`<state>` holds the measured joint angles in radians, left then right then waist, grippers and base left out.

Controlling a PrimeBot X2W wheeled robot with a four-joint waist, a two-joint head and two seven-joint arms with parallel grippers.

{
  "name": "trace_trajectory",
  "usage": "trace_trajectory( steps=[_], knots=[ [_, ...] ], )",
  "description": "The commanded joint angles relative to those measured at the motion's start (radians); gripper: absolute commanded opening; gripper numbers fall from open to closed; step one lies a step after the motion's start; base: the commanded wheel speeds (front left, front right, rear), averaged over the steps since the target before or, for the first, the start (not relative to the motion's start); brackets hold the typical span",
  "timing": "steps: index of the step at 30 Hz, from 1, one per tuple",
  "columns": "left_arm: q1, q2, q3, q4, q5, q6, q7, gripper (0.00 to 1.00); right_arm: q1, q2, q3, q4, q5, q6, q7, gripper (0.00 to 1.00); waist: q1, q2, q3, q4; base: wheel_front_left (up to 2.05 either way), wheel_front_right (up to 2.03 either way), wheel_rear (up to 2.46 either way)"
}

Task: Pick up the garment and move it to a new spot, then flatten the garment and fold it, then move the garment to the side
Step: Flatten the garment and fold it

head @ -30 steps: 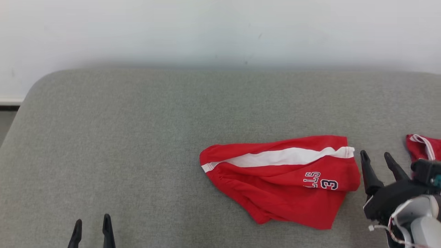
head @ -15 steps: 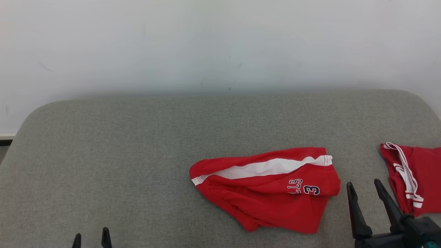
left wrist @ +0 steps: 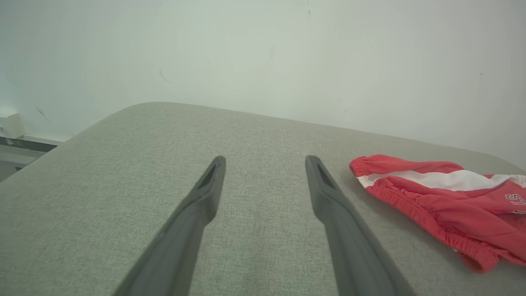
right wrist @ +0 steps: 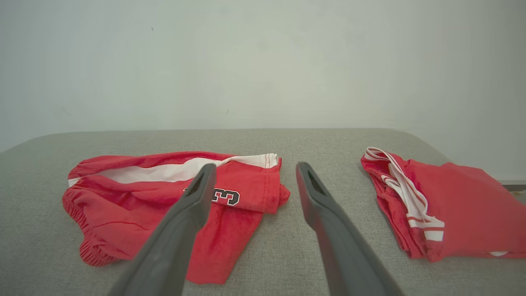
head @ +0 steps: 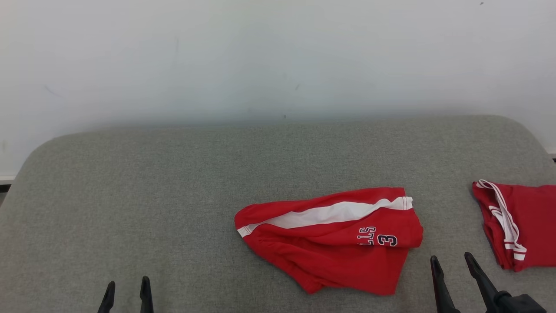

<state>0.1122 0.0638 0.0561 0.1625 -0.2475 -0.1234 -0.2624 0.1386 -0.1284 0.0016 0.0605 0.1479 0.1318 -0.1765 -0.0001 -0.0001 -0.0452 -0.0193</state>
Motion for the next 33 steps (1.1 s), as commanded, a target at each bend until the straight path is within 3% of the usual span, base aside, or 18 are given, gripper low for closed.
trace_trajectory(
  steps=[1, 24, 33],
  knots=[
    [-0.011, 0.004, -0.003, 0.008, 0.002, -0.002, -0.003, 1.0, 0.009, 0.003, -0.001, 0.002, -0.009, -0.003, 0.005, 1.0, 0.0001, 0.0001, -0.003, -0.005, 0.0, 0.0, 0.0],
    [0.005, -0.005, -0.022, 0.047, -0.018, -0.007, -0.003, 1.0, -0.009, -0.001, 0.021, 0.009, -0.016, -0.003, 0.021, 1.0, 0.0001, 0.0001, 0.021, -0.033, 0.0, 0.0, 0.0],
    [-0.067, -0.008, -0.058, 0.101, -0.044, -0.007, 0.02, 1.0, -0.083, -0.038, 0.034, 0.018, -0.003, -0.003, 0.078, 1.0, 0.0001, 0.0001, 0.046, -0.043, 0.0, 0.0, 0.0]
  ],
)
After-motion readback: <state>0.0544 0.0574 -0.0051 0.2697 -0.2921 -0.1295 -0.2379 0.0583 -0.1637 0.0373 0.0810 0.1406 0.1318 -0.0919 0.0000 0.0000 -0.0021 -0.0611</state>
